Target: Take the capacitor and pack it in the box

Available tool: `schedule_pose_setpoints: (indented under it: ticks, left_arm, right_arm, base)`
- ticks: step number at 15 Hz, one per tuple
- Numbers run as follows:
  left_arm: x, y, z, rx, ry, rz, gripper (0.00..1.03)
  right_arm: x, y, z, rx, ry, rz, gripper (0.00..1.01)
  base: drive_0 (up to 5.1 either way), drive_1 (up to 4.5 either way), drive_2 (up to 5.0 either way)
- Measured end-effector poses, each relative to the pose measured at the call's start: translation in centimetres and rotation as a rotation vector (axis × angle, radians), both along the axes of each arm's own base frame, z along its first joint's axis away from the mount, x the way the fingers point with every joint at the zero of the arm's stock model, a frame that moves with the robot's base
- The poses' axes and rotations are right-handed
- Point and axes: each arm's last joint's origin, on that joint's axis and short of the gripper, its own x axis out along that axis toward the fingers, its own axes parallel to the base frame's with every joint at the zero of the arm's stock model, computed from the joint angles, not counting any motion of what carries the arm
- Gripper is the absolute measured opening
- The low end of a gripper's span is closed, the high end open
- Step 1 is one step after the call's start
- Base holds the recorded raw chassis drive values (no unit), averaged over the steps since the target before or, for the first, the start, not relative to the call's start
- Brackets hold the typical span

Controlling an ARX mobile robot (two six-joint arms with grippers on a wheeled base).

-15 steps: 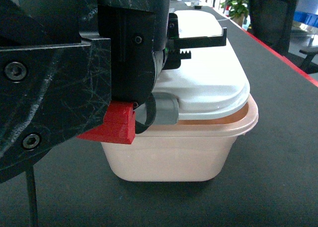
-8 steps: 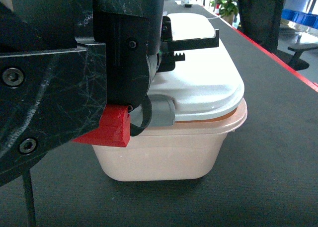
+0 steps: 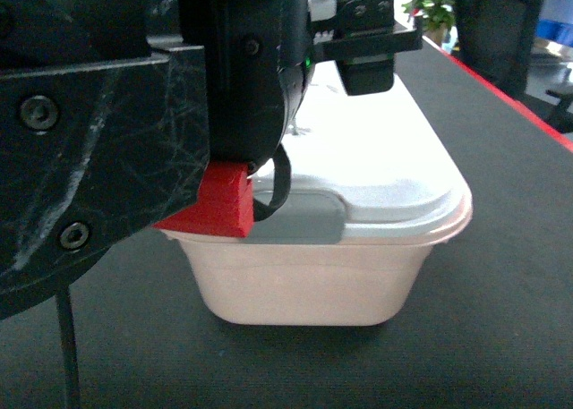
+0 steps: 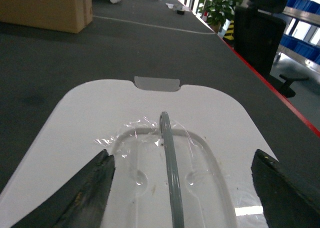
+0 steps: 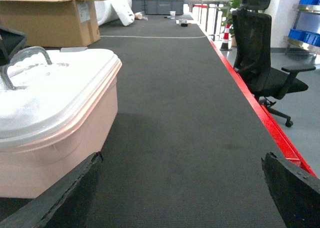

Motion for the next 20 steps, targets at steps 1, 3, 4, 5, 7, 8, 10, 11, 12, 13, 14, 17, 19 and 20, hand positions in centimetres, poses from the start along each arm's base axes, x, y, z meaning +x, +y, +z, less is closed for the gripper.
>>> schedule_pose_setpoints:
  ticks: [1,3,4,5,7,8,10,11,12,13,14,17,19,20]
  left_arm:
    - [0.1,0.8,0.9,-0.016,-0.019,0.001,0.96]
    - [0.0,2.3,2.5,-0.047,-0.052,0.005,0.98]
    - [-0.1,3.2,3.2,-0.059,-0.063,0.024,0.98]
    - [-0.2,4.3,3.8,-0.070,-0.078,0.046,0.98]
    - [-0.5,7.1,5.4,-0.085,-0.129,0.100,0.98]
    - [-0.9,9.1,6.2,-0.075,-0.158,0.127,0.98]
    - [-2.0,14.0,7.0,-0.020,-0.198,0.205,0.98]
    - [-2.8,16.8,6.8,0.021,-0.205,0.260,0.98]
    - [-3.6,19.1,6.3,0.058,-0.196,0.305,0.98]
    - [-4.8,21.6,5.3,0.088,-0.179,0.365,0.98]
    - [-5.7,23.5,4.1,0.115,-0.156,0.408,0.98]
    - [-6.5,24.3,2.2,0.133,-0.094,0.414,0.98]
    - [-6.5,24.2,2.2,0.134,-0.095,0.409,0.98]
    - [-6.5,24.2,2.2,0.135,-0.094,0.410,0.98]
  right_arm:
    - [0.0,0.0,0.0,0.000,0.000,0.000,0.98]
    - [0.0,0.0,0.0,0.000,0.000,0.000,0.98]
    - [0.0,0.0,0.0,0.000,0.000,0.000,0.98]
    - [0.0,0.0,0.0,0.000,0.000,0.000,0.98]
    - [0.0,0.0,0.0,0.000,0.000,0.000,0.98]
    - [0.0,0.0,0.0,0.000,0.000,0.000,0.98]
    - [0.0,0.0,0.0,0.000,0.000,0.000,0.98]
    - [0.0,0.0,0.0,0.000,0.000,0.000,0.98]
    - [0.0,0.0,0.0,0.000,0.000,0.000,0.98]
    - [0.0,0.0,0.0,0.000,0.000,0.000,0.98]
    - [0.0,0.0,0.0,0.000,0.000,0.000,0.98]
    - [0.0,0.0,0.0,0.000,0.000,0.000,0.98]
    - [0.0,0.0,0.0,0.000,0.000,0.000,0.98]
    - [0.0,0.0,0.0,0.000,0.000,0.000,0.98]
  base:
    - [0.0,0.00,0.0]
    - [0.0,0.00,0.0]
    - [0.0,0.00,0.0]
    - [0.0,0.00,0.0]
    - [0.0,0.00,0.0]
    - [0.0,0.00,0.0]
    - [0.0,0.00,0.0]
    - [0.0,0.00,0.0]
    - [0.0,0.00,0.0]
    - [0.0,0.00,0.0]
    - [0.0,0.00,0.0]
    - [0.0,0.00,0.0]
    - [0.0,0.00,0.0]
    - [0.0,0.00,0.0]
